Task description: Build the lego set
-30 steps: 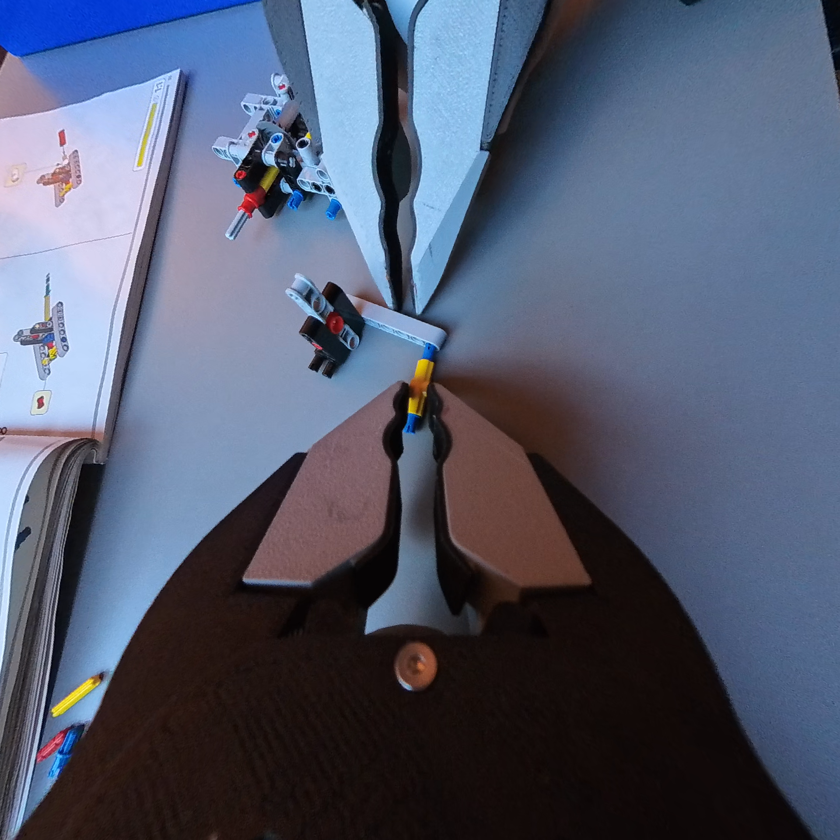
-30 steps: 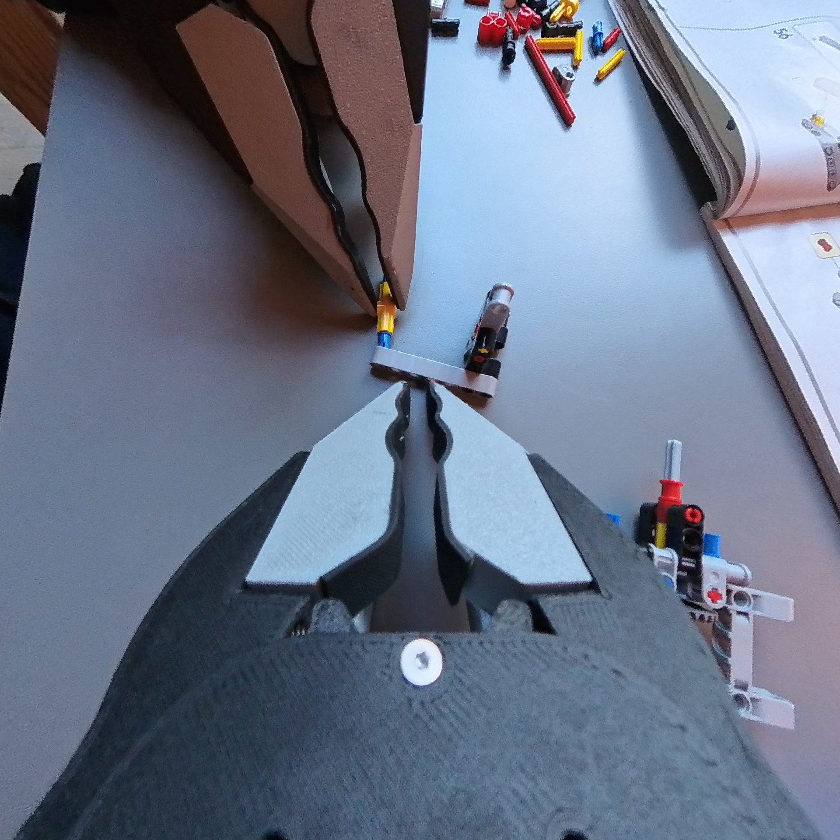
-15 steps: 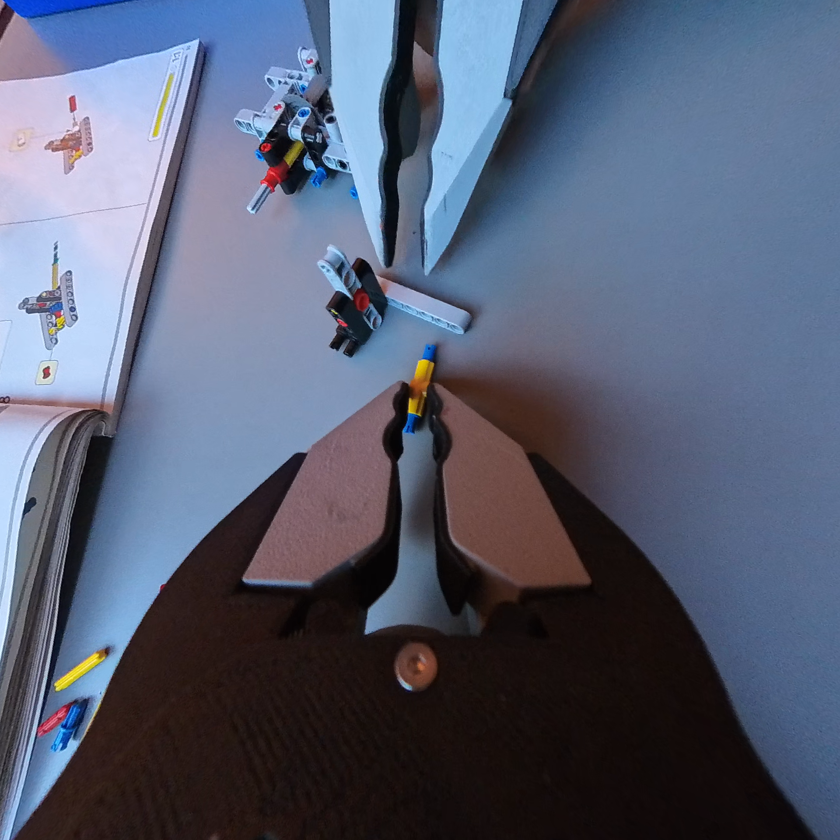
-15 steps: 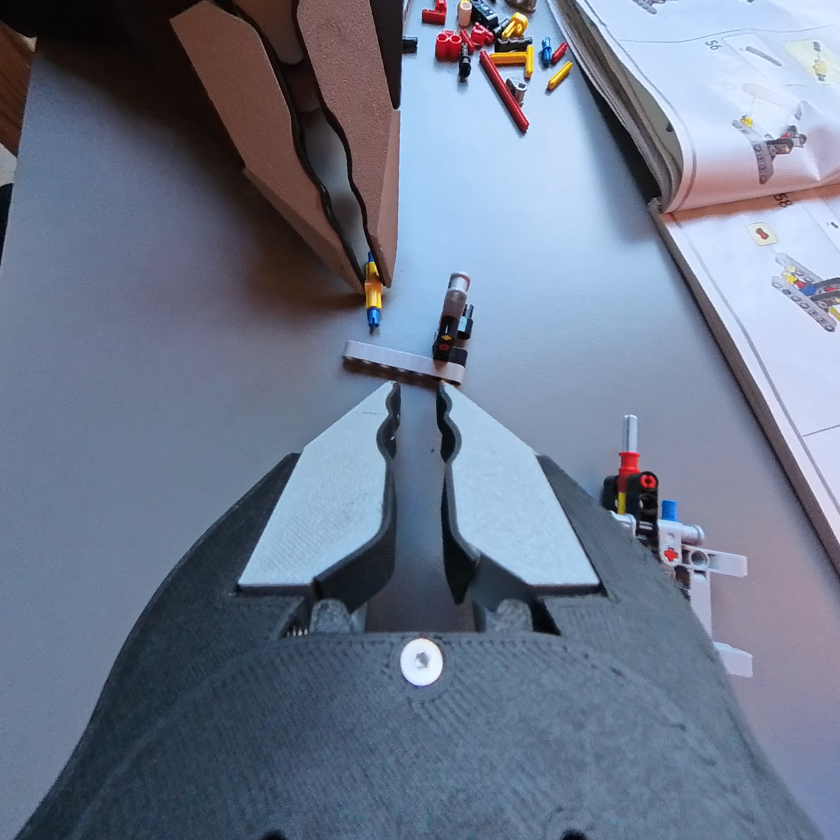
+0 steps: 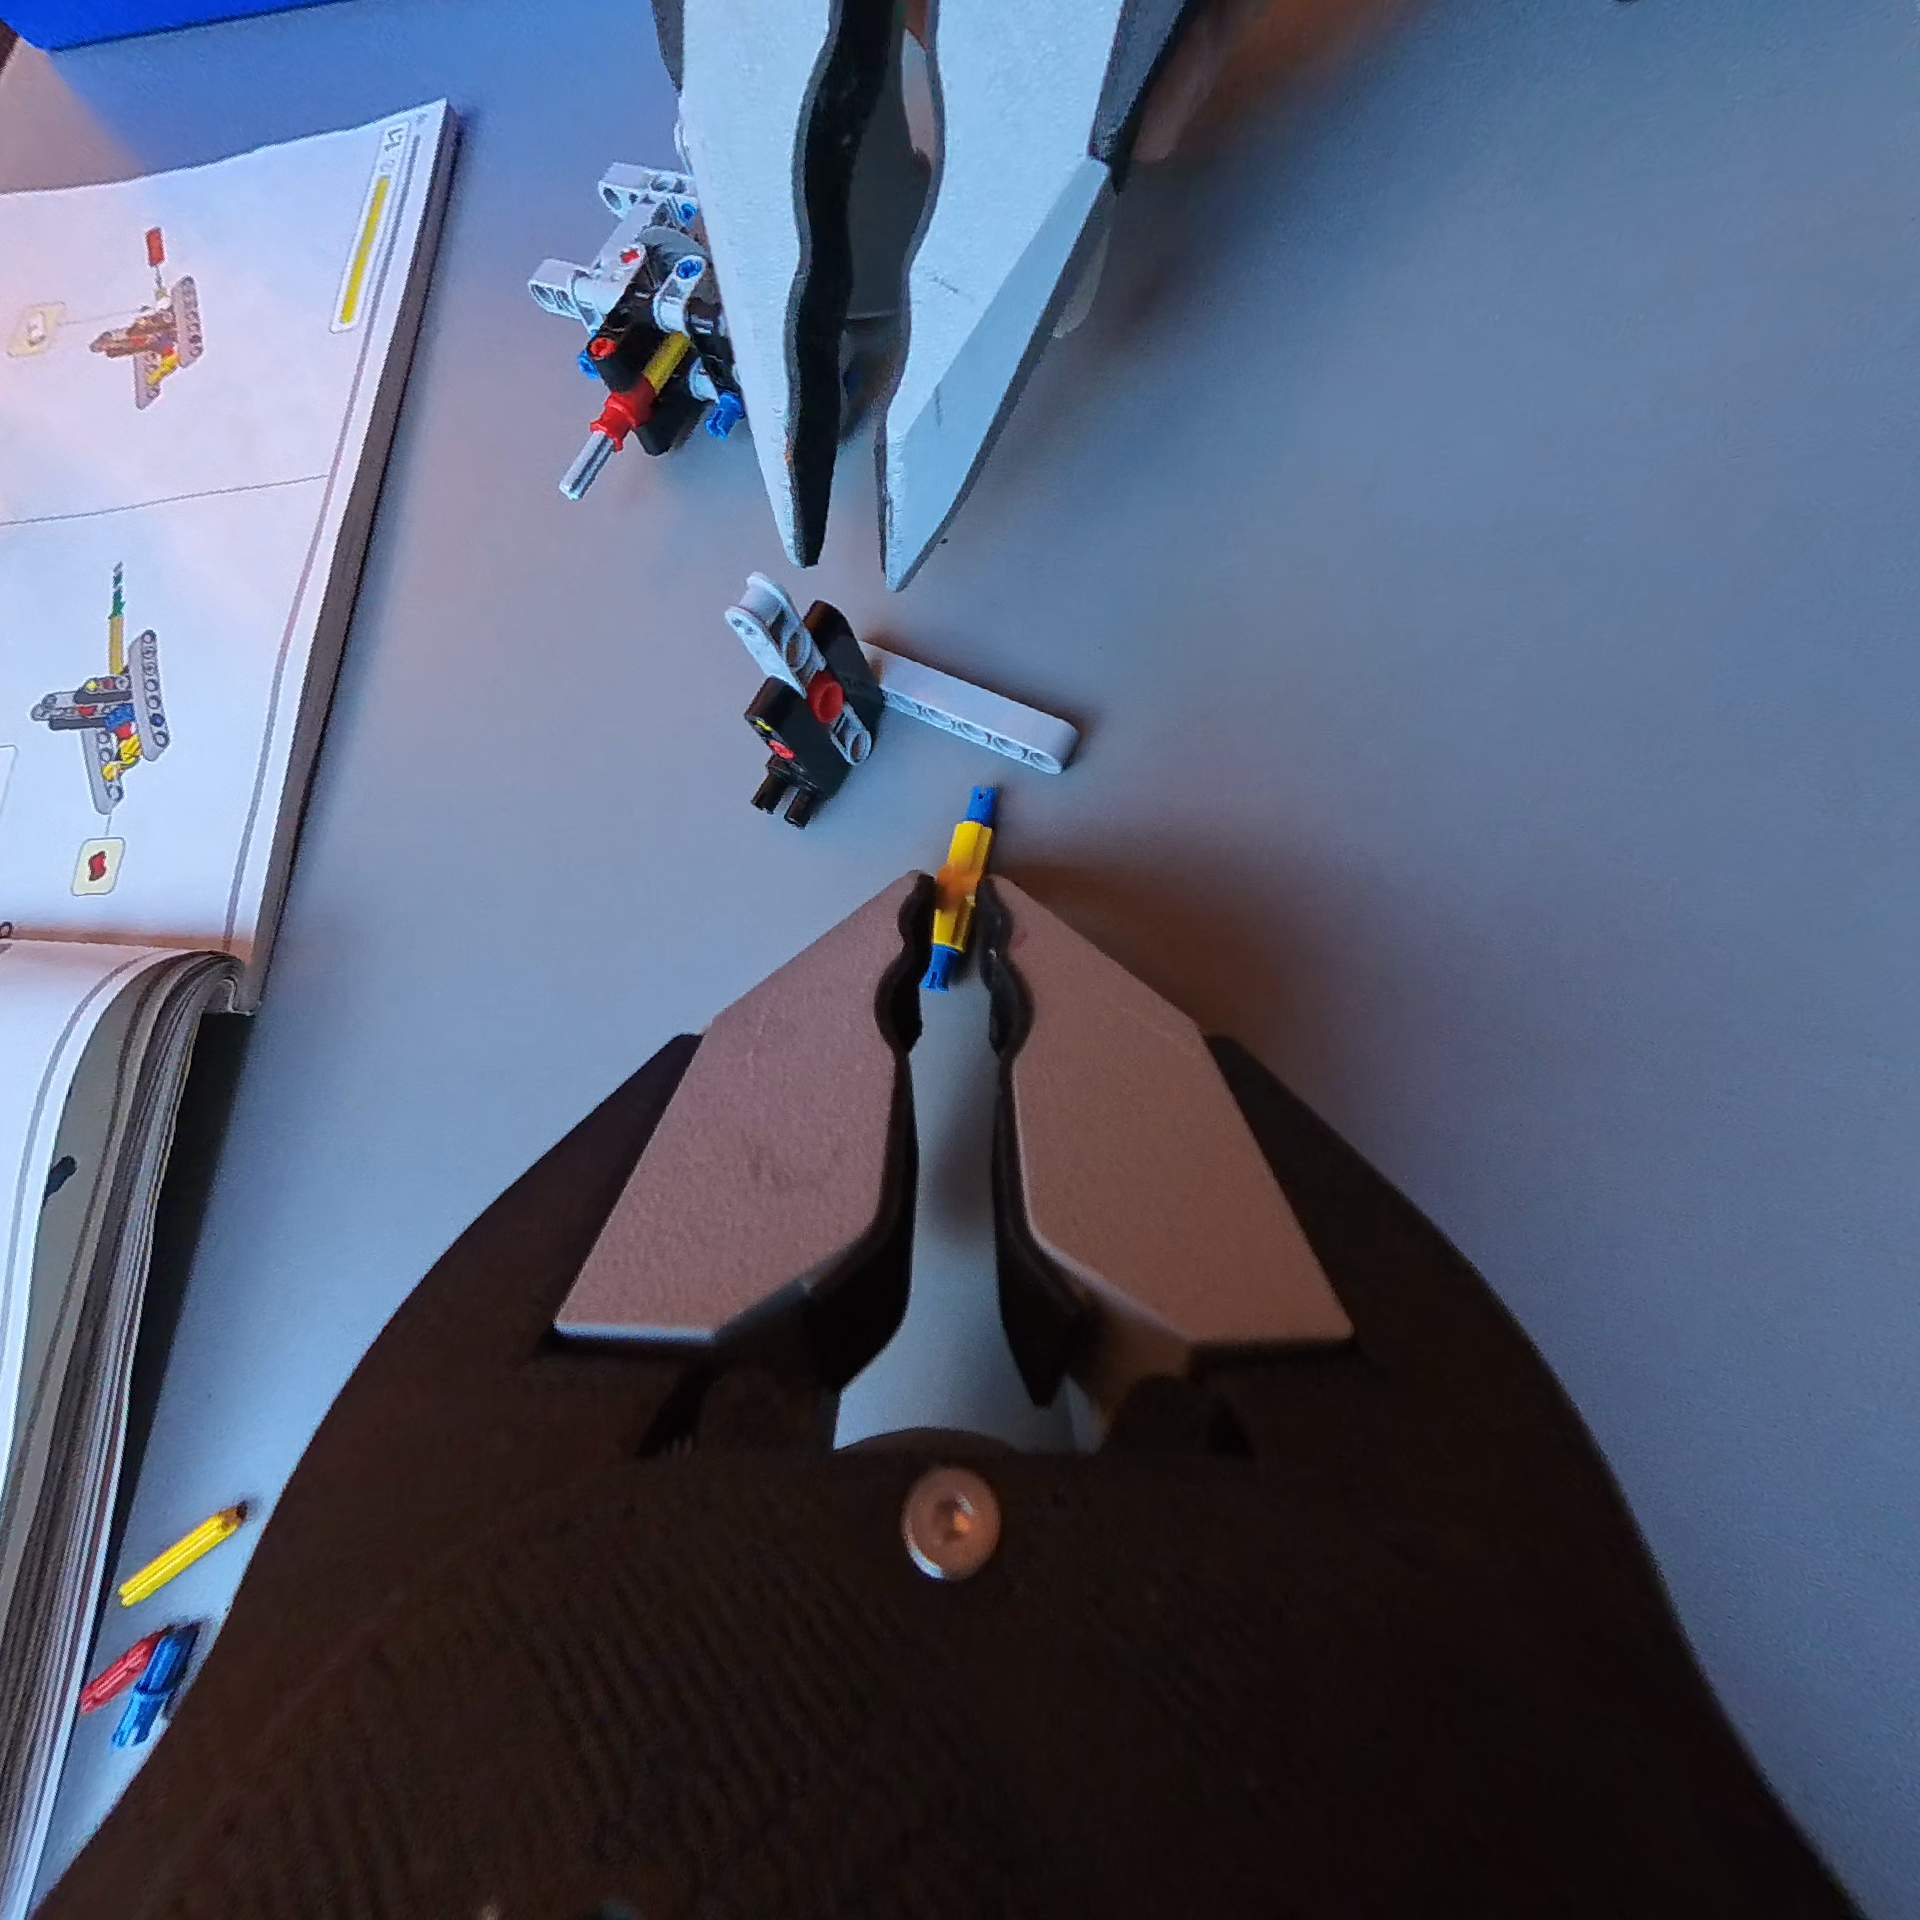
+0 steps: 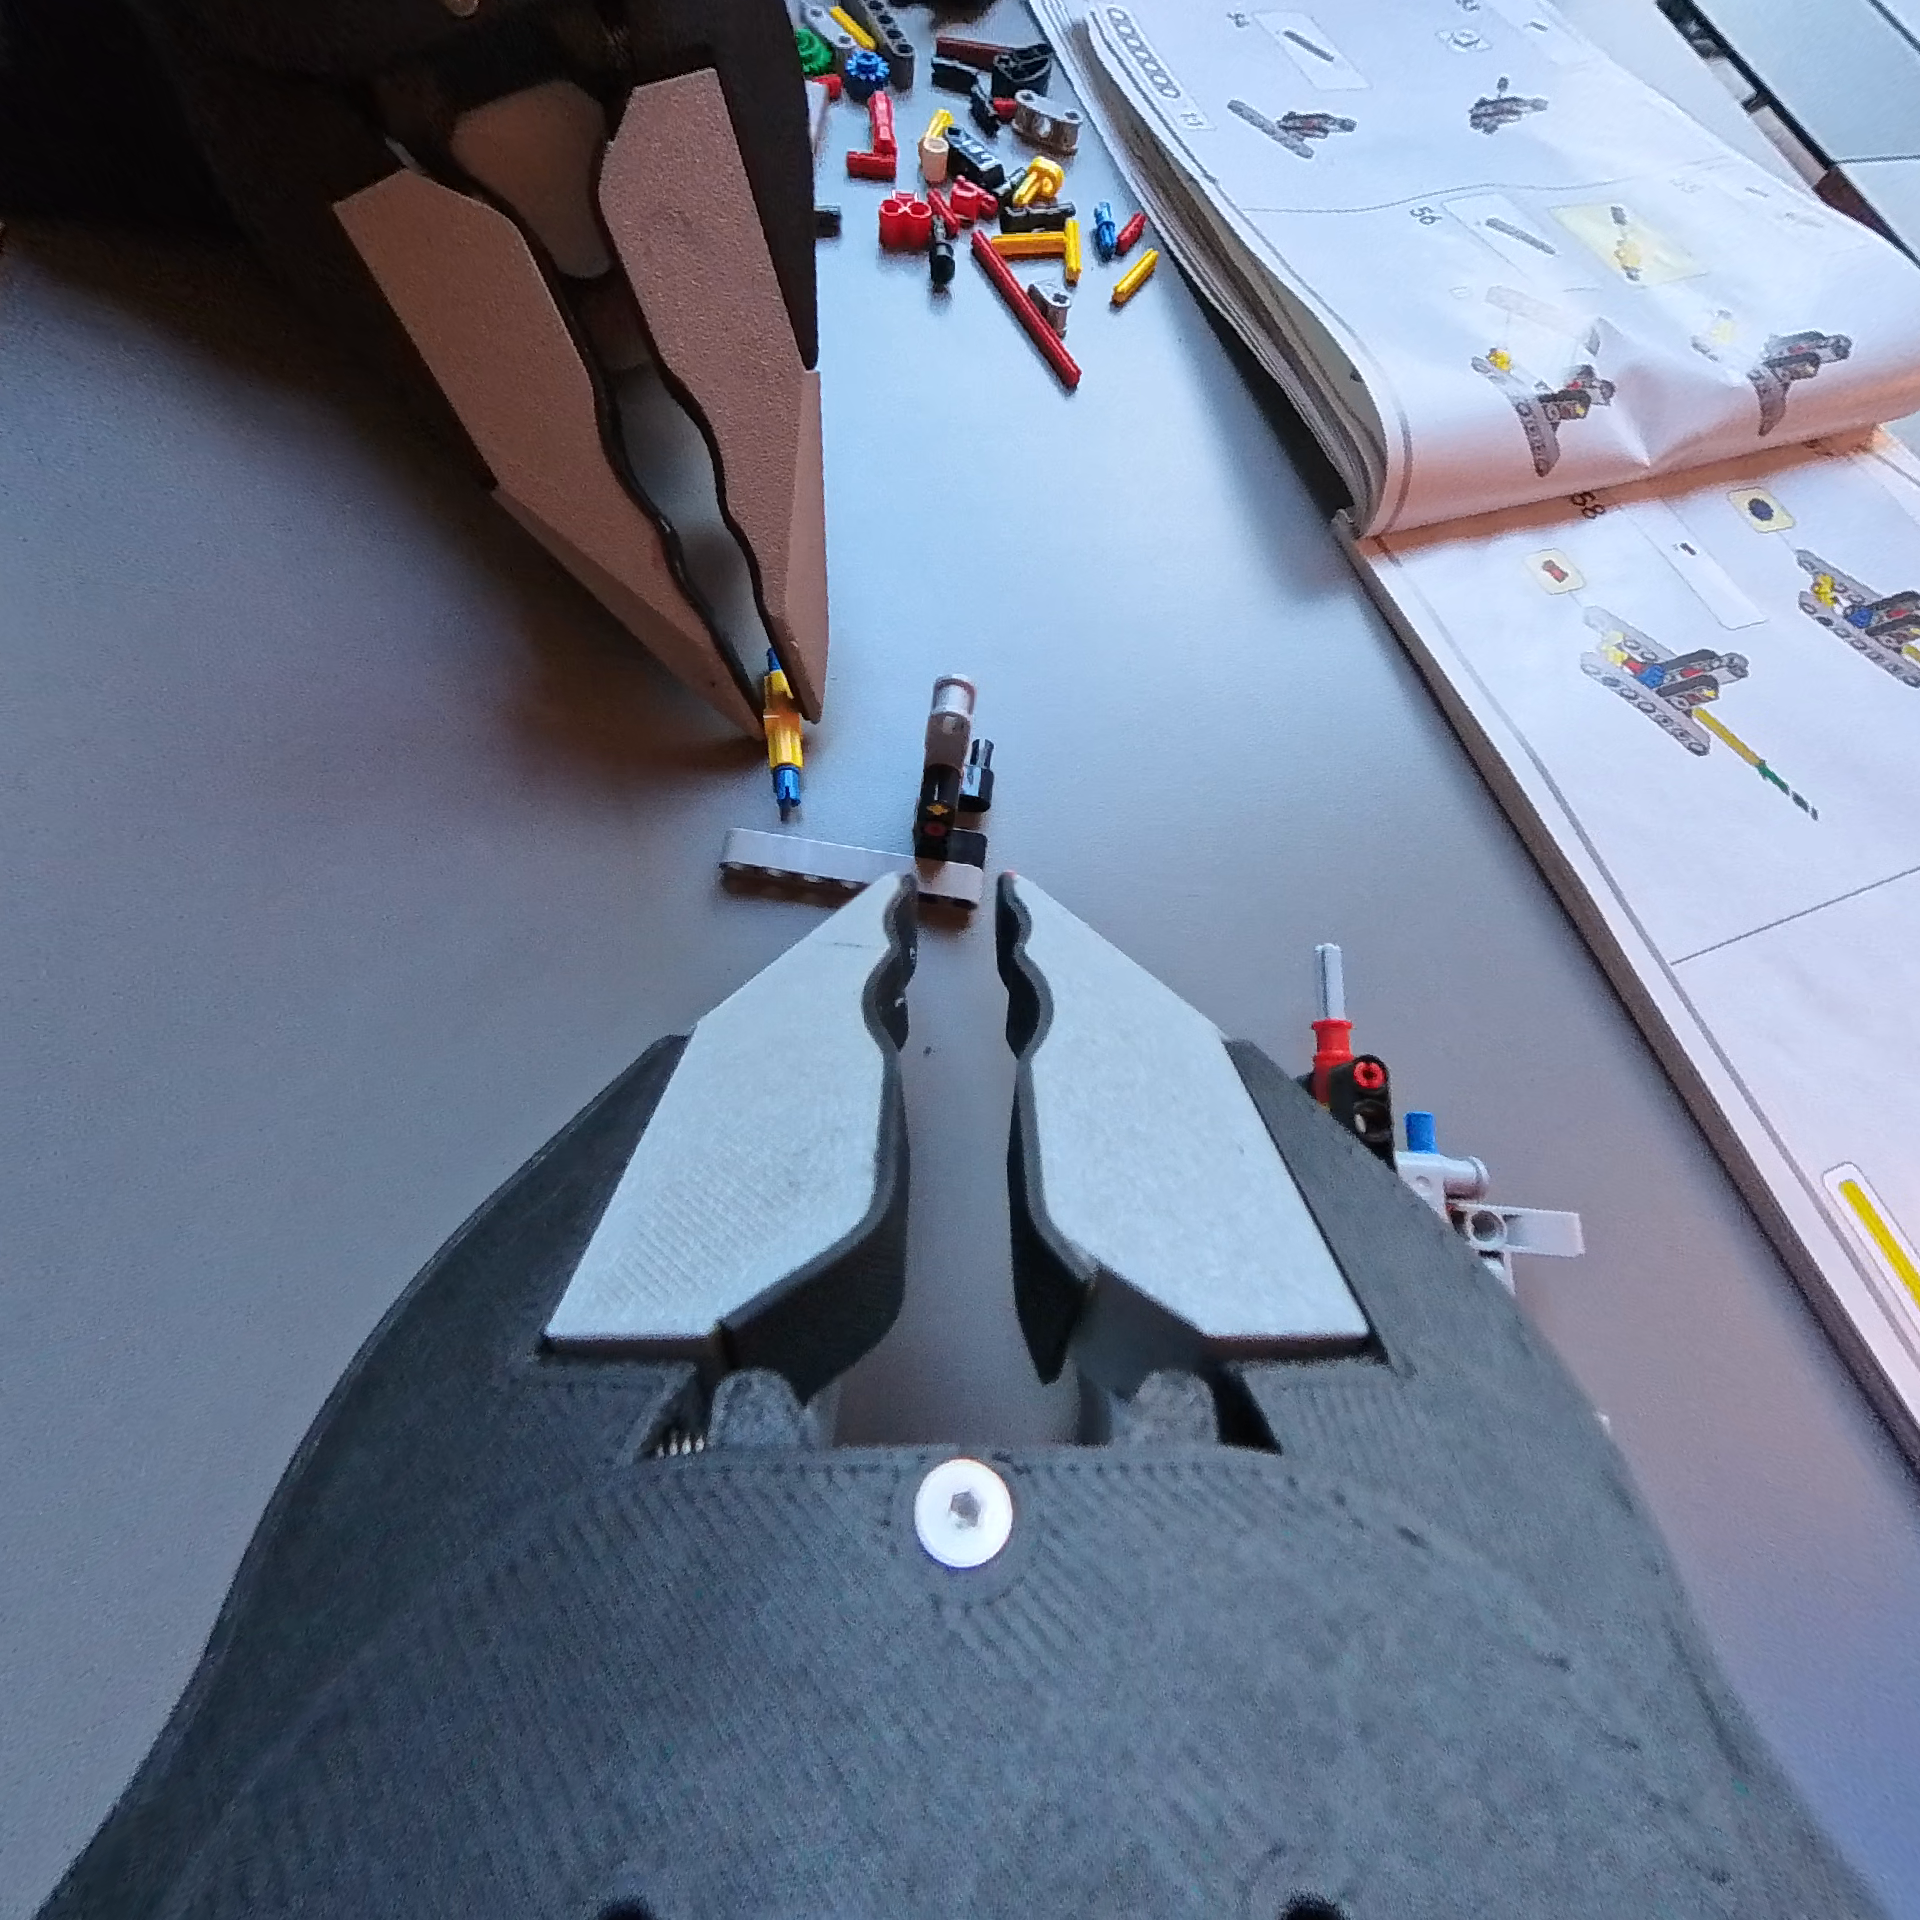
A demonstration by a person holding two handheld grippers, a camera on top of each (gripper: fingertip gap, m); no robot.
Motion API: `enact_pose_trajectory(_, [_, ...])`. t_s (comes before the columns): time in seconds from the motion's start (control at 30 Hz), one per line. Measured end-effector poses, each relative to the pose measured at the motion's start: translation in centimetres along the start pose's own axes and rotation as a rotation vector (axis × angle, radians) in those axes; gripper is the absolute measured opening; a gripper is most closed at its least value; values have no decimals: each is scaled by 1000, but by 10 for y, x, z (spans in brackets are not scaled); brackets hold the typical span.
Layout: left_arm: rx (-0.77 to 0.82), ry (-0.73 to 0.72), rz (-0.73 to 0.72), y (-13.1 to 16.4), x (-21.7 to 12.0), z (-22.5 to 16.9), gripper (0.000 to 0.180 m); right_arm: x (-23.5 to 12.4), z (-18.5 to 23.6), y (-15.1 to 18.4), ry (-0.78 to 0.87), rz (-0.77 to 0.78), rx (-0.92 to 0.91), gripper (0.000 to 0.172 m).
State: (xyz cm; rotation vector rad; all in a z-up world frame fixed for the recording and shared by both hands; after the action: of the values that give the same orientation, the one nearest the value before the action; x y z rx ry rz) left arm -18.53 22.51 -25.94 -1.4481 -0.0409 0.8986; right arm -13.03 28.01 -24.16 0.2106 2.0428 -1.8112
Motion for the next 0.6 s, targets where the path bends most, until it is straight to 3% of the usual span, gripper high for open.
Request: enact_pose_trajectory(0.6, [35, -19, 1, 0, 0, -1, 5, 4, -1, 3, -13, -5, 19, 11])
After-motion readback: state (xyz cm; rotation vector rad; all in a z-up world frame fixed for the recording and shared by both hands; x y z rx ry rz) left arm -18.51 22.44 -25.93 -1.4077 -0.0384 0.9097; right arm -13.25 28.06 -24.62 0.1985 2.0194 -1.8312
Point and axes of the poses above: each gripper's, where its closed fingertips meet, x out along the fingers, y out of its underside, z = x × y across the jaws, the point moved 2 cm from there along -x, back along the fingers, and after that the axes turned 14 degrees about -z, right-handed, at the moved point
